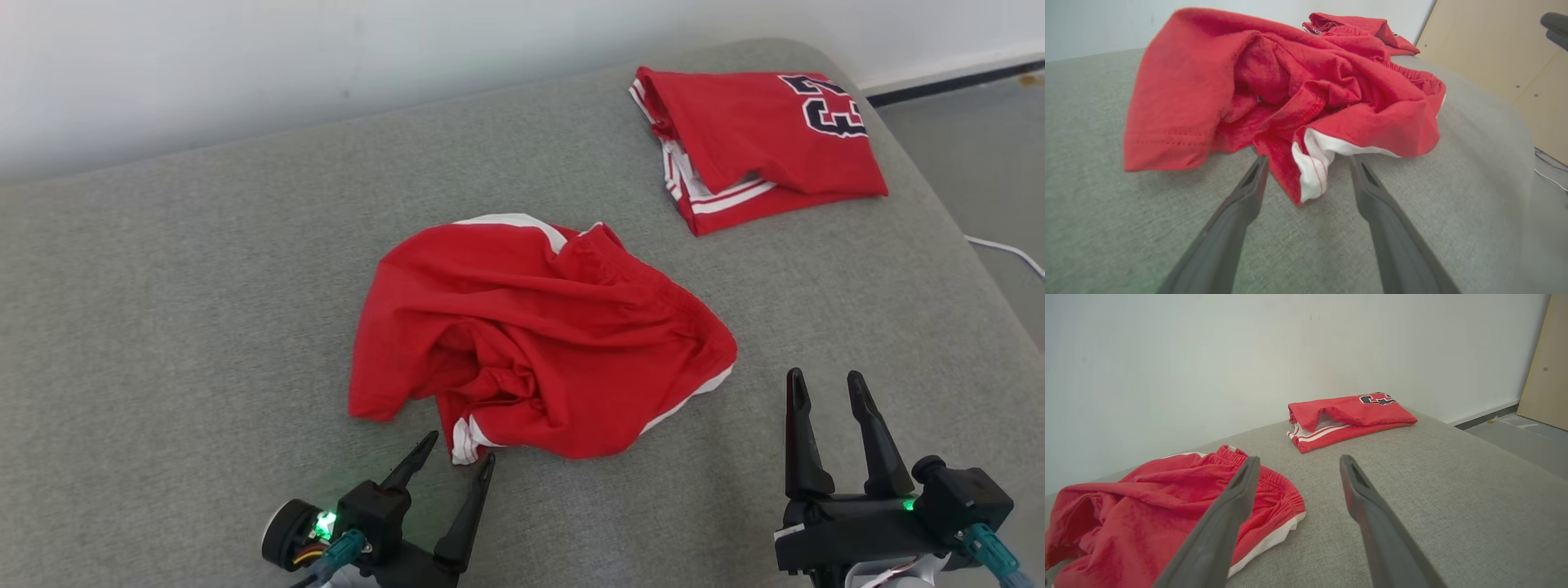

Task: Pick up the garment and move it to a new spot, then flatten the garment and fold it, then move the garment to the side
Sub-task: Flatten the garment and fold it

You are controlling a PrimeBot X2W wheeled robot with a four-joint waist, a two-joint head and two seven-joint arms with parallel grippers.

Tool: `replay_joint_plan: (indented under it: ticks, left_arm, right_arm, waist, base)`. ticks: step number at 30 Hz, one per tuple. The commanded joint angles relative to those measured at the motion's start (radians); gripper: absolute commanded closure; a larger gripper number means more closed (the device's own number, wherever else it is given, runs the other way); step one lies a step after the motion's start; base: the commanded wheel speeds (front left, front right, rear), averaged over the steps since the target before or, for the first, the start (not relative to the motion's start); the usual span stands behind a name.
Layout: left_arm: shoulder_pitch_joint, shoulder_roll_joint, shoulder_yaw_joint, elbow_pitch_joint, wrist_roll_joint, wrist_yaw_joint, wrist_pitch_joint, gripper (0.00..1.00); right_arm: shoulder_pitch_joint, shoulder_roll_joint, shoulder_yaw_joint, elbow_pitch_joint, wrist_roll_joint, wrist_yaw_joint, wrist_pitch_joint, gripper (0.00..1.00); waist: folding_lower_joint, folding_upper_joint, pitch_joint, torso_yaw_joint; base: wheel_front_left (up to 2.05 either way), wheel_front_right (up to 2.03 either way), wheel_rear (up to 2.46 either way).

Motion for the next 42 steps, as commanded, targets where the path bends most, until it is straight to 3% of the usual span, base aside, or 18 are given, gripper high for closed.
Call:
replay_joint_plan:
  ticks: [1,2,3,4,5,15,24,31,38,40,41,42]
  left_arm:
    - [-0.016,0.003,-0.007,0.01,-0.018,0.001,-0.003,0.0]
    - [-0.02,0.002,-0.013,0.014,-0.022,0.001,-0.003,0.0]
    - [-0.025,0.002,-0.016,0.018,-0.023,0.001,-0.003,0.69]
    - [-0.025,0.002,-0.016,0.018,-0.023,0.001,-0.003,0.69]
    - [-0.027,0.002,-0.019,0.021,-0.027,0.001,-0.003,1.0]
    - [-0.021,-0.005,0.034,0.002,-0.032,0.002,-0.003,1.0]
    - [0.07,0.064,0.128,-0.134,0.019,0.017,-0.003,1.0]
    - [0.189,0.11,0.174,-0.195,0.005,0.037,-0.003,1.0]
    - [0.277,0.058,0.172,-0.151,-0.027,0.028,-0.003,1.0]
    - [0.285,0.047,0.171,-0.142,-0.013,0.028,-0.003,0.27]
    - [0.285,0.037,0.173,-0.144,-0.008,0.027,-0.003,0.0]
    - [0.284,0.029,0.178,-0.152,-0.005,0.026,-0.003,0.0]
  right_arm:
    - [-0.006,0.008,-0.001,-0.002,0.006,-0.003,-0.004,0.0]
    - [-0.006,0.008,-0.003,-0.003,0.005,-0.003,-0.004,0.0]
    - [-0.005,0.008,-0.004,-0.004,0.004,-0.003,-0.004,0.0]
    - [-0.005,0.008,-0.004,-0.004,0.004,-0.003,-0.004,0.0]
    - [-0.004,0.009,-0.006,-0.005,0.002,-0.003,-0.004,0.0]
    - [0.018,0.005,-0.026,-0.008,-0.013,-0.003,-0.004,0.0]
    - [0.034,-0.005,-0.022,0.008,-0.011,-0.003,-0.003,0.0]
    - [0.034,-0.006,-0.012,0.02,-0.018,-0.003,-0.003,0.0]
    - [0.038,-0.021,-0.015,0.033,-0.008,-0.003,-0.003,0.0]
    - [0.04,-0.025,-0.017,0.036,-0.007,-0.003,-0.003,0.0]
    - [0.04,-0.028,-0.018,0.037,-0.007,-0.003,-0.003,0.0]
    - [0.04,-0.03,-0.019,0.038,-0.006,-0.003,-0.003,0.0]
  waist:
    - [-0.0001,-0.0001,0.016,-0.021]
    - [-0.0001,-0.0001,0.015,-0.021]
    - [-0.0001,-0.0001,0.014,-0.022]
    - [-0.0001,-0.0001,0.014,-0.022]
    - [-0.0001,-0.0001,0.012,-0.021]
    - [-0.0001,-0.0001,-0.024,0.057]
    - [-0.0001,-0.0001,-0.063,0.198]
    - [-0.0001,-0.0001,-0.072,0.256]
    - [-0.0001,-0.0001,-0.076,0.272]
    - [-0.0001,-0.0001,-0.081,0.276]
    - [-0.0001,-0.0001,-0.083,0.278]
    - [-0.0001,-0.0001,-0.085,0.28]
  base:
    - [0.0,0.0,0.0]
    - [0.0,0.0,0.0]
    - [0.0,0.0,0.0]
    - [0.0,0.0,0.0]
    - [0.0,0.0,0.0]
    - [0.0,0.0,0.0]
    - [0.0,0.0,0.0]
    - [0.0,0.0,0.0]
    - [0.0,0.0,0.0]
    - [0.0,0.0,0.0]
    - [0.0,0.0,0.0]
    - [0.0,0.0,0.0]
